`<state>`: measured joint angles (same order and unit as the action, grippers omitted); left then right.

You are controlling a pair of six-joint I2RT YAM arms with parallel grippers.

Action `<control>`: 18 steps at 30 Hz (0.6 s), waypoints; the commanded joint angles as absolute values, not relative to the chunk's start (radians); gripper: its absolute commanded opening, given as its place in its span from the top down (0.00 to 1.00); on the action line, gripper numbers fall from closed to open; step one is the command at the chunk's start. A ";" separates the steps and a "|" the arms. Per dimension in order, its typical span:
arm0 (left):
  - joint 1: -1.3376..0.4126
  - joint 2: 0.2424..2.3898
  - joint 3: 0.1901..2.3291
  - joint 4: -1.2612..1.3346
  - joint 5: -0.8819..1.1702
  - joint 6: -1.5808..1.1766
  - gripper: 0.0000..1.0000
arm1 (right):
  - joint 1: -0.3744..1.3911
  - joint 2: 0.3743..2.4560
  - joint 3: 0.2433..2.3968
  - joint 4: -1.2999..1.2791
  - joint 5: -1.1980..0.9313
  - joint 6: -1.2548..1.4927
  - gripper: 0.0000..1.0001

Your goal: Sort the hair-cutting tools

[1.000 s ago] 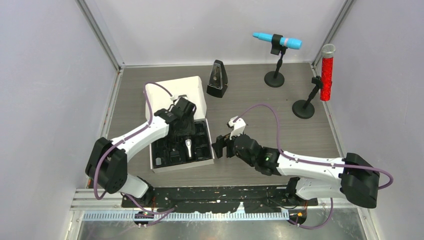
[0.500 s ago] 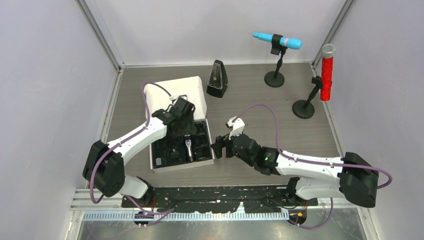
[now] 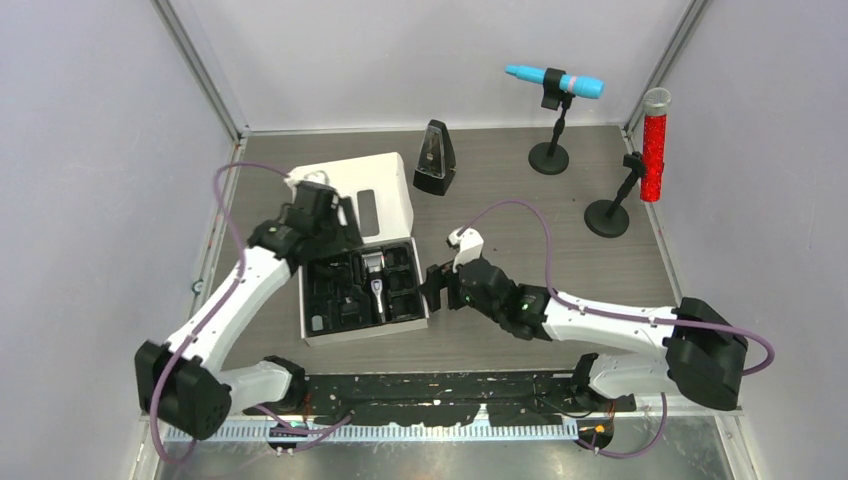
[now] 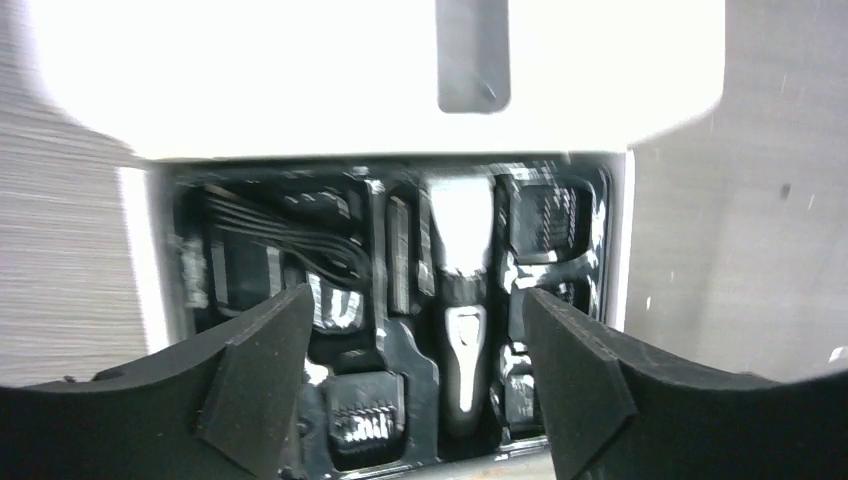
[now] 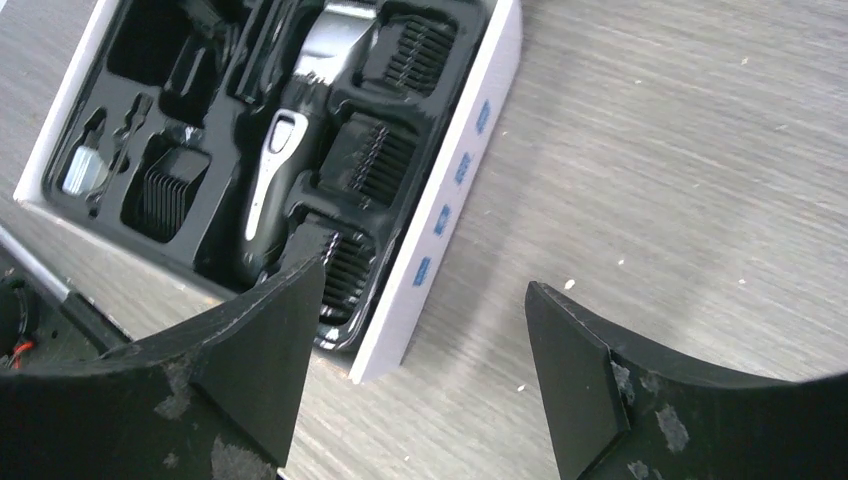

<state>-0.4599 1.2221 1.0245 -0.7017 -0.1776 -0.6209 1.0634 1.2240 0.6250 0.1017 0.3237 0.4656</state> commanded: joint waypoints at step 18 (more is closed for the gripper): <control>0.084 1.417 1.316 -0.821 -0.088 -0.489 0.17 | 0.852 1.673 1.048 -0.186 -0.028 0.494 0.27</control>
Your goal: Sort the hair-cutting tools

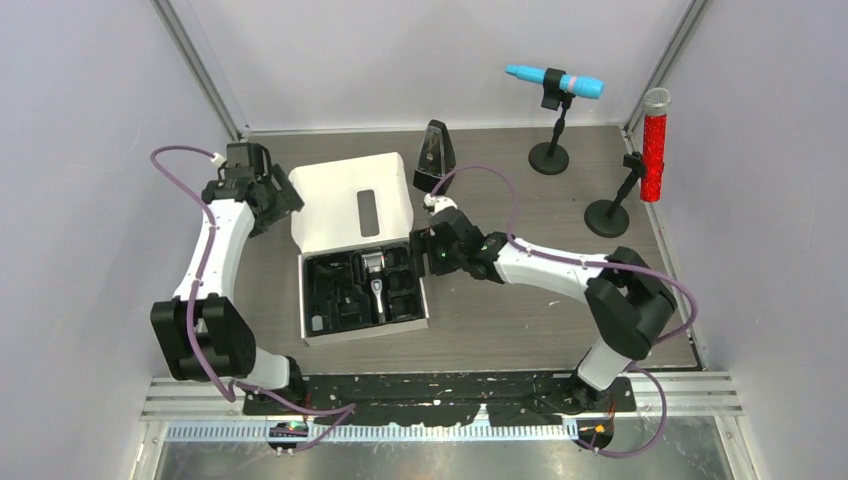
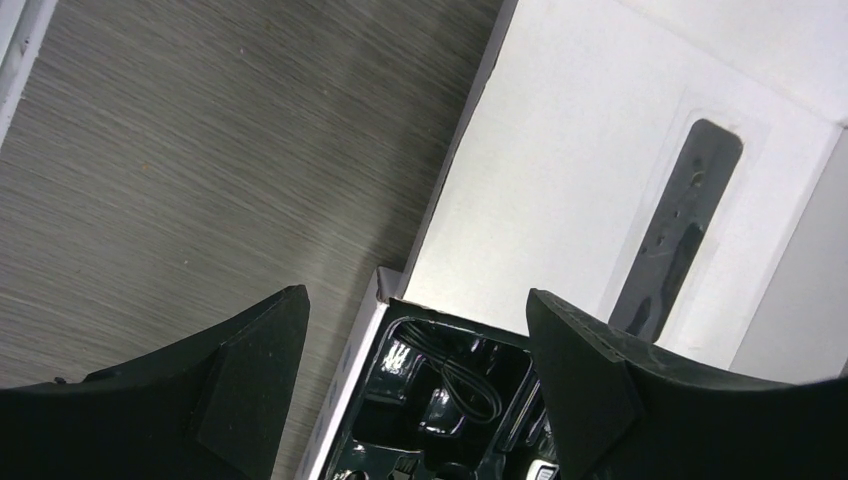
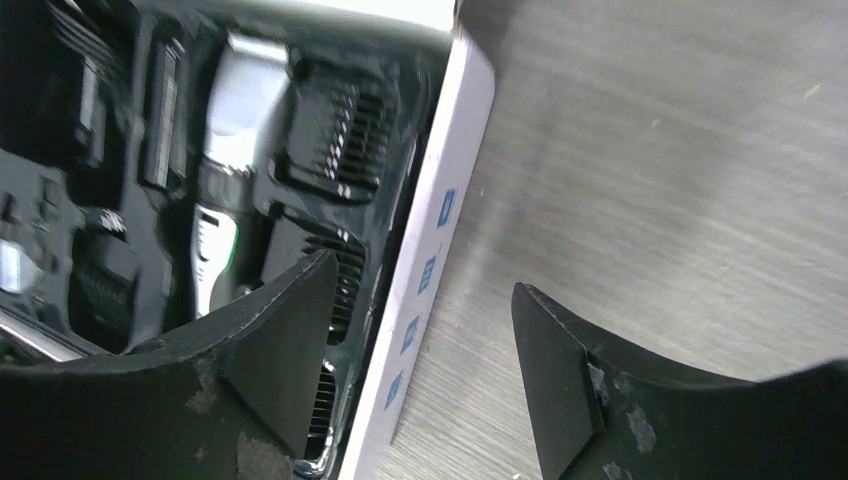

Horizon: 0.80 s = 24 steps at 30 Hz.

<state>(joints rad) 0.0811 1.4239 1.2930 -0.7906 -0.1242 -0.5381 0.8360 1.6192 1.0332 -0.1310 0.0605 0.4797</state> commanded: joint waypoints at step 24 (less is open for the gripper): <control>0.016 1.472 1.298 -0.809 -0.030 -0.479 0.23 | 0.796 1.590 0.914 -0.299 0.215 0.505 0.40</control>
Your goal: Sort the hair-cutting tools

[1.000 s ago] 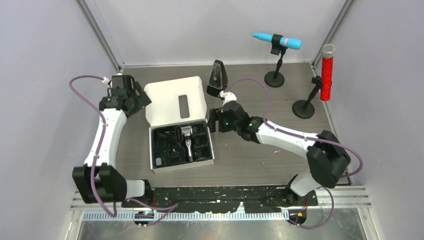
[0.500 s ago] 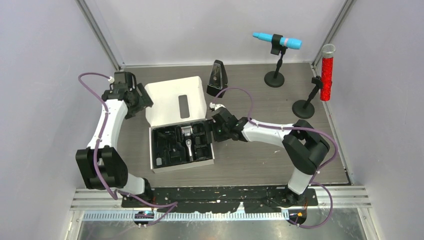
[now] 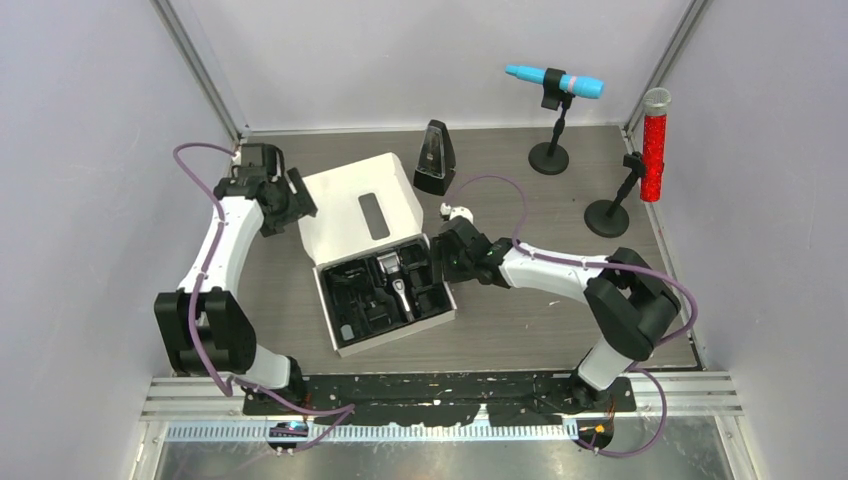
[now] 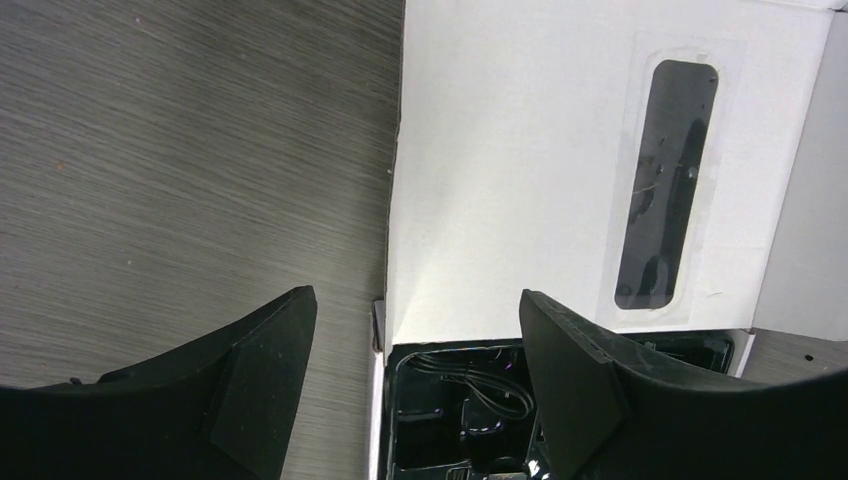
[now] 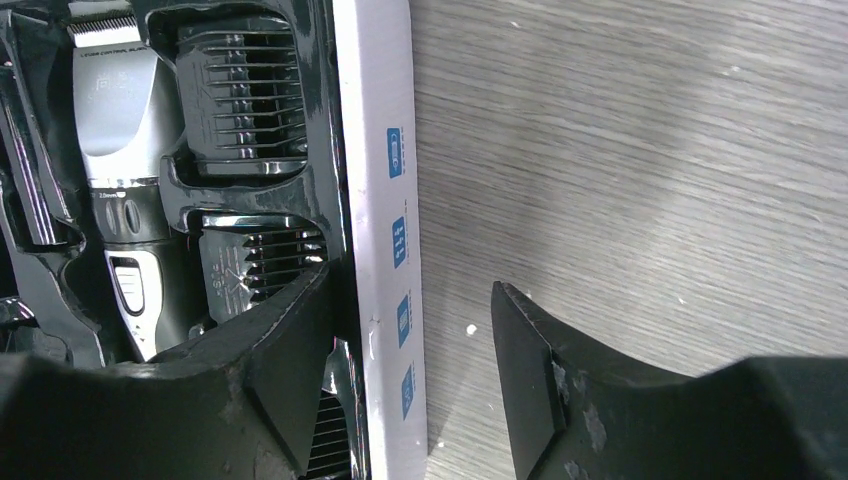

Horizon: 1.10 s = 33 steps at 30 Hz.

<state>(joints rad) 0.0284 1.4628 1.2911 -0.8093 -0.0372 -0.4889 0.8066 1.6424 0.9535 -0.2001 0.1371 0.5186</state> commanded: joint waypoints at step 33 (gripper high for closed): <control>-0.059 1.819 1.580 -0.886 -0.156 -0.485 0.52 | 0.663 2.186 1.943 -0.388 0.292 0.186 0.49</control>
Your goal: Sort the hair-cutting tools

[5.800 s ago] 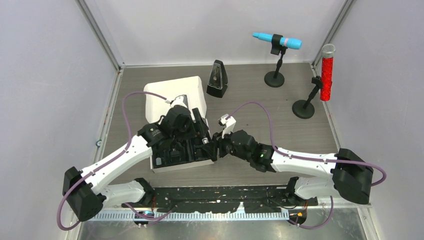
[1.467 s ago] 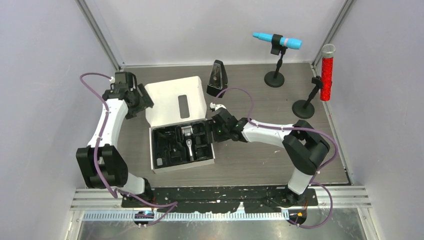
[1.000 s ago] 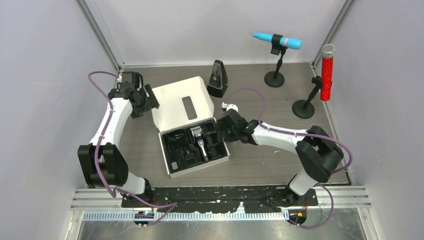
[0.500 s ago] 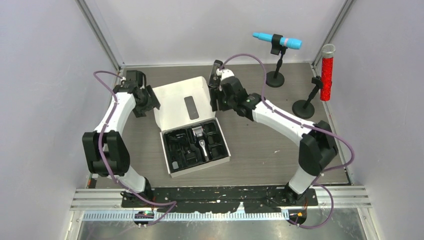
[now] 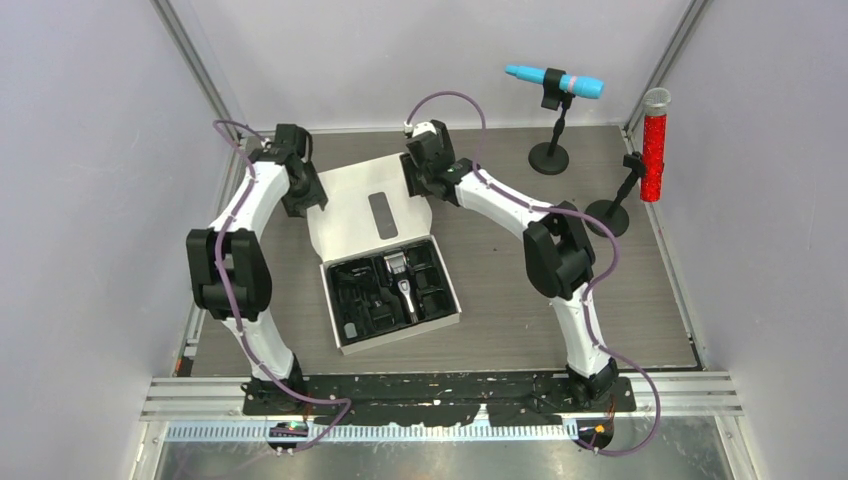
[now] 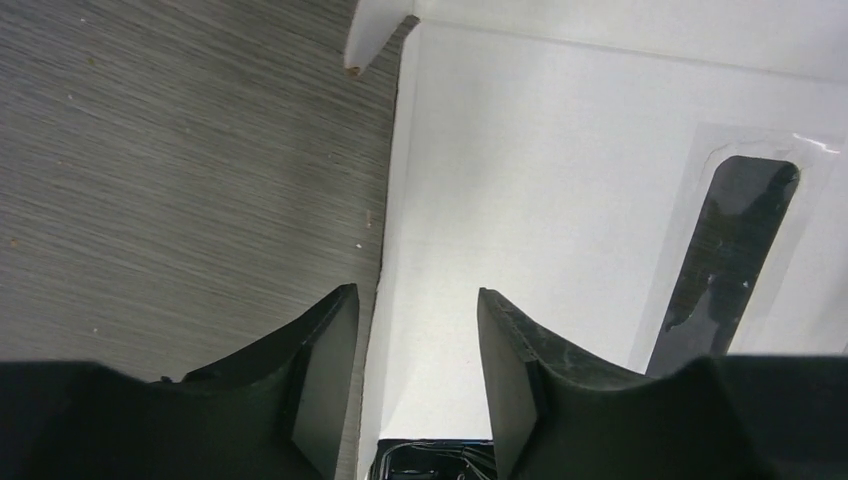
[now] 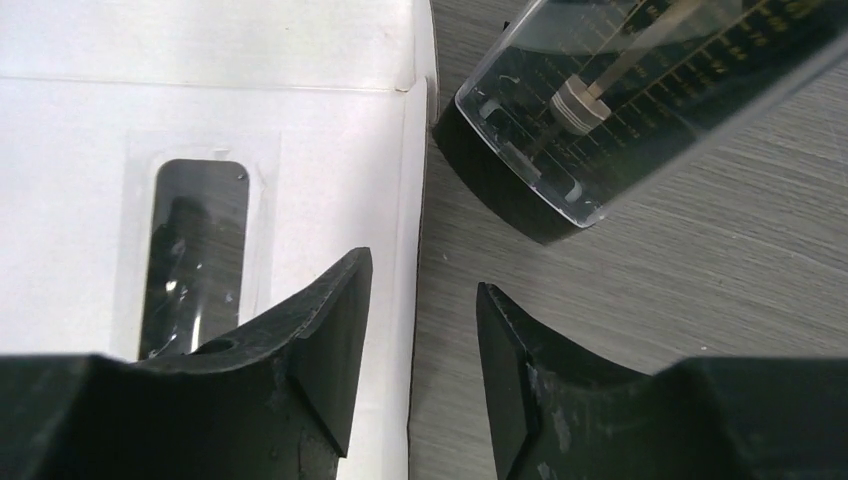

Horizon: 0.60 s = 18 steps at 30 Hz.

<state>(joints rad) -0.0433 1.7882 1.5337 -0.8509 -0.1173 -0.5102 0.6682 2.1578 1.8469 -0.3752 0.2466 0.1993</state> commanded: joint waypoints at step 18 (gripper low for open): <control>-0.112 1.651 1.532 -0.848 -0.204 -0.474 0.92 | 0.662 2.062 1.877 -0.311 0.198 0.170 0.90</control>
